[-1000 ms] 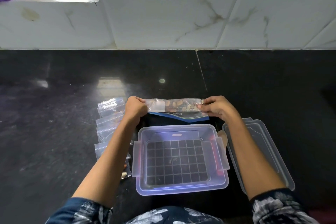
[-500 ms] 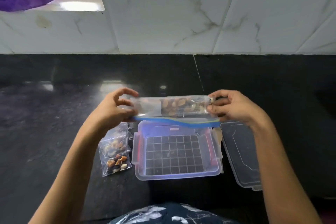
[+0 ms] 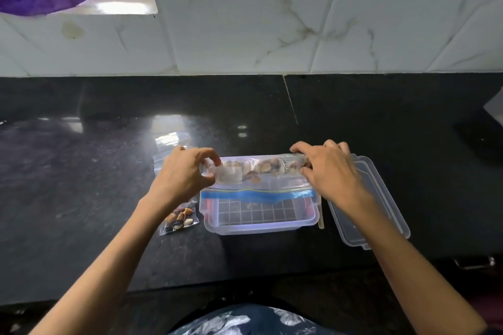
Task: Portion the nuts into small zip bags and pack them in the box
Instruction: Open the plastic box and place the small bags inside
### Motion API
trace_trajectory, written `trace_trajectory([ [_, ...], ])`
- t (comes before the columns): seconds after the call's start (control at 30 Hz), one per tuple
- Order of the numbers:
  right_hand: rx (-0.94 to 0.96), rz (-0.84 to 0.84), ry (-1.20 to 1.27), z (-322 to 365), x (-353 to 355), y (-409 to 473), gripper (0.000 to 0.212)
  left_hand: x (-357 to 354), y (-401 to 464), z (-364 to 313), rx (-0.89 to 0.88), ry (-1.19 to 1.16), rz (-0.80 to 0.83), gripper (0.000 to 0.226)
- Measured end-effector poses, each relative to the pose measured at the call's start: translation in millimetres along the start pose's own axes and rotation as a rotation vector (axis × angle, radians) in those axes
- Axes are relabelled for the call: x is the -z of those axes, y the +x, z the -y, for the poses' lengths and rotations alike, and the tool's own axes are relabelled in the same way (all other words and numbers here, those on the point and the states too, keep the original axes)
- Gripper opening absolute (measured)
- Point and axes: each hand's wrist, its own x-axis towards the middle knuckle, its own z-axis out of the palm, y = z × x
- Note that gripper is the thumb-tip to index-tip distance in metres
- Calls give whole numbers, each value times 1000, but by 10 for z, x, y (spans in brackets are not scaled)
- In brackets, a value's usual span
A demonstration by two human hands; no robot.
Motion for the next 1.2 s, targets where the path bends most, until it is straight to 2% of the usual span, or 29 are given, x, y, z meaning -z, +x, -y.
trace_trajectory([
  [0.17, 90, -41, -174, 52, -118, -24, 27, -30, 20, 28, -26, 64, -22, 21],
  [0.3, 86, 16, -326, 220, -268, -6, 24, -187, 32, -119, -64, 321, 15, 21],
  [0.4, 30, -1, -384, 342, -302, 23, 20, -339, 27, -257, -72, 525, -55, 17],
  [0.5, 31, -22, -413, 420, -333, 27, 23, -463, 5, -405, -65, 679, -15, 23],
  [0.63, 138, -38, -215, 389, -314, -37, 35, -505, -75, -405, -149, 657, 2, 18],
  [0.67, 187, 11, -113, 381, -298, -63, 36, -472, -85, -386, -223, 594, -1, 14],
  [0.73, 263, 177, 40, 404, -278, -101, 46, -411, -74, -331, -332, 535, 100, 22],
  [0.83, 218, 342, 31, 463, -374, -64, 58, -467, -31, -328, -289, 562, 247, 21],
  [0.97, 158, 353, 31, 473, -468, 39, 47, -594, 22, -392, -272, 675, 249, 24],
  [1.2, 84, 386, 52, 494, -586, 88, 50, -756, 84, -395, -215, 655, 262, 29],
])
